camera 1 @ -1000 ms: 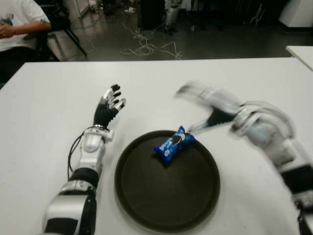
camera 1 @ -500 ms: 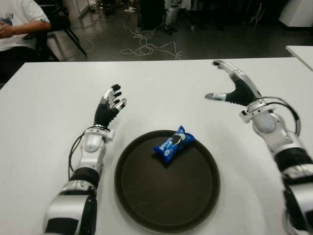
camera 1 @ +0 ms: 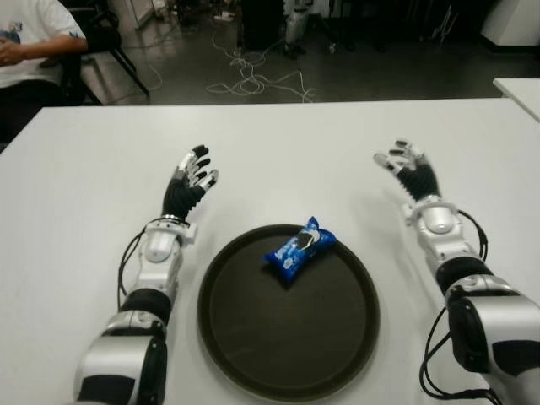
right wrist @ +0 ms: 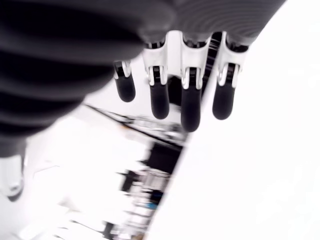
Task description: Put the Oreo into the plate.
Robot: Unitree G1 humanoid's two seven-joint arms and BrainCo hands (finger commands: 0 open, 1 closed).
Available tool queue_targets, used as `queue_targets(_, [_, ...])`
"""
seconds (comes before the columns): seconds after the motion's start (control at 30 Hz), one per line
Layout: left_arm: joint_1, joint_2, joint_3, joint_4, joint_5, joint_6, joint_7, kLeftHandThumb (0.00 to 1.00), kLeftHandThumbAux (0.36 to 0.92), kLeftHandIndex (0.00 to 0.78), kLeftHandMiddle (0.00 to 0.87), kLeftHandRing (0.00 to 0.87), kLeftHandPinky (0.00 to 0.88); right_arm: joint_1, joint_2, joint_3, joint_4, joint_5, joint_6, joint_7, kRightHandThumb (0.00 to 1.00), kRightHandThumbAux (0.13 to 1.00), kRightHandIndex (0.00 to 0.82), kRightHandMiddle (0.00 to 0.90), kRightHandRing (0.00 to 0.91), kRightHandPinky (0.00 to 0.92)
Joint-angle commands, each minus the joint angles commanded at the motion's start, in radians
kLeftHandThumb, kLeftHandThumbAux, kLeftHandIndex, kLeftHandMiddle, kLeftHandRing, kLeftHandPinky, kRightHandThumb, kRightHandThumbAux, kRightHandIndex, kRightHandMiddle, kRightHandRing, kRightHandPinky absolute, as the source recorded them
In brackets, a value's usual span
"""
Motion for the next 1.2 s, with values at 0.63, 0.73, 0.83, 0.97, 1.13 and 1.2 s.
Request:
queue_targets(0.63, [-0.01,0.0,0.002,0.021,0.001,-0.01,0.005,0.08,0.656,0.055,0.122,0.094,0.08,0.008,-0.019,0.178,0.008,-0.171,0.002,-0.078,0.0,0.562,0.139,0.172,0.198,0.196])
queue_targets(0.73, [-0.011,0.001,0.001,0.02,0.003,-0.008,0.008,0.079,0.672,0.061,0.13,0.101,0.081,0.006,-0.02,0.183,0.011,-0.171,0.004,-0.076,0.0,0.556,0.144,0.173,0.202,0.207])
queue_targets(0.83, [-0.012,0.002,0.0,0.02,0.004,0.001,0.008,0.079,0.688,0.063,0.133,0.103,0.08,0.006,-0.021,0.187,0.014,-0.17,0.003,-0.075,0.0,0.56,0.148,0.18,0.211,0.218])
queue_targets(0.97, [-0.013,0.004,-0.001,0.022,0.006,0.009,0.008,0.079,0.69,0.061,0.13,0.098,0.076,0.009,-0.022,0.193,0.014,-0.17,-0.002,-0.08,0.0,0.56,0.15,0.185,0.21,0.209])
queue_targets(1.13, [-0.012,0.003,-0.001,0.022,0.005,0.007,0.007,0.077,0.69,0.059,0.127,0.094,0.072,0.01,-0.021,0.192,0.016,-0.163,-0.003,-0.08,0.0,0.561,0.149,0.186,0.206,0.205])
queue_targets(1.2, [-0.012,0.002,0.0,0.022,0.003,0.006,0.006,0.072,0.701,0.057,0.124,0.092,0.073,0.011,-0.02,0.19,0.016,-0.159,-0.002,-0.079,0.0,0.574,0.151,0.187,0.208,0.214])
